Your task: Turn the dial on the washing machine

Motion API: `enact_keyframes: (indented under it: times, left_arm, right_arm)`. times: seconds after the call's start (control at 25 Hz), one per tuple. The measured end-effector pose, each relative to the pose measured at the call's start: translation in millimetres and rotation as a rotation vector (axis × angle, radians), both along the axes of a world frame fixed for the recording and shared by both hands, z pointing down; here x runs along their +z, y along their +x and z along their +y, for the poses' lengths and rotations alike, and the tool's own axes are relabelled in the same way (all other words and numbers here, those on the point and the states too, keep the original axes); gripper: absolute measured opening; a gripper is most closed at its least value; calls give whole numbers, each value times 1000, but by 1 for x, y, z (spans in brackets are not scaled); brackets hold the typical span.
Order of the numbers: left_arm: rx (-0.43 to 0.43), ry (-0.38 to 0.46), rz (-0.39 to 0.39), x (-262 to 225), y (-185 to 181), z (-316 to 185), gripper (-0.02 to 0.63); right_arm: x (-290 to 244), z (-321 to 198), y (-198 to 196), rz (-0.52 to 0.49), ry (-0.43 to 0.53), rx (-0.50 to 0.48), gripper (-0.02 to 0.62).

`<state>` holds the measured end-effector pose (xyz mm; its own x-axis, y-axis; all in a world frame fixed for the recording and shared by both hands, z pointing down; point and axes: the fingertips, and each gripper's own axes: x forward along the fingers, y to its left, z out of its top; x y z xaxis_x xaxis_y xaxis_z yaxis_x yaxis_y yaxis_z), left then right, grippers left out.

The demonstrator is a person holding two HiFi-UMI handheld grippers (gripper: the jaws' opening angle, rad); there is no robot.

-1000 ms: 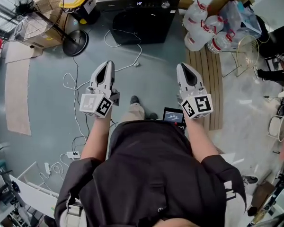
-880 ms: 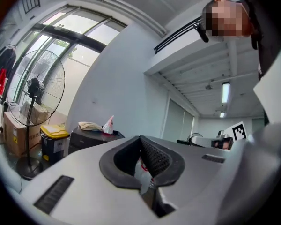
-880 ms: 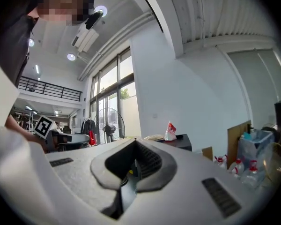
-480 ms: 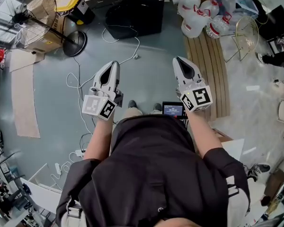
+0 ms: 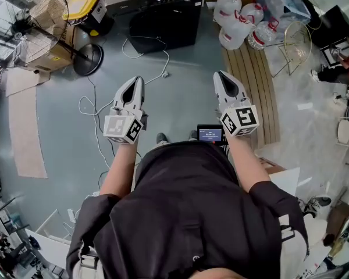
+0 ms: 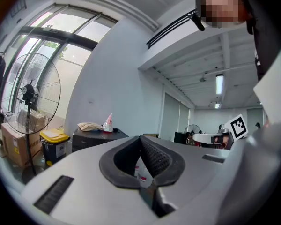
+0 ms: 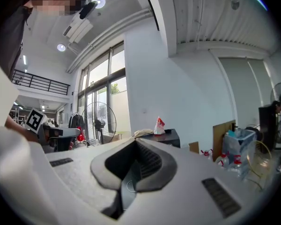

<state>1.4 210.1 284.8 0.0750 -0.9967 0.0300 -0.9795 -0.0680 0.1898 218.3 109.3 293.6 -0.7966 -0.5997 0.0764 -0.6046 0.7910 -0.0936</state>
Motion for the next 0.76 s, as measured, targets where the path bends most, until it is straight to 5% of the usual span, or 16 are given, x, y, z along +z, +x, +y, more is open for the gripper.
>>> enact_keyframes:
  times: [0.76]
  left_arm:
    - [36,-12,20,7,-16,24,-6]
  right_arm:
    - [7,19,-17,-40,-54,3,2]
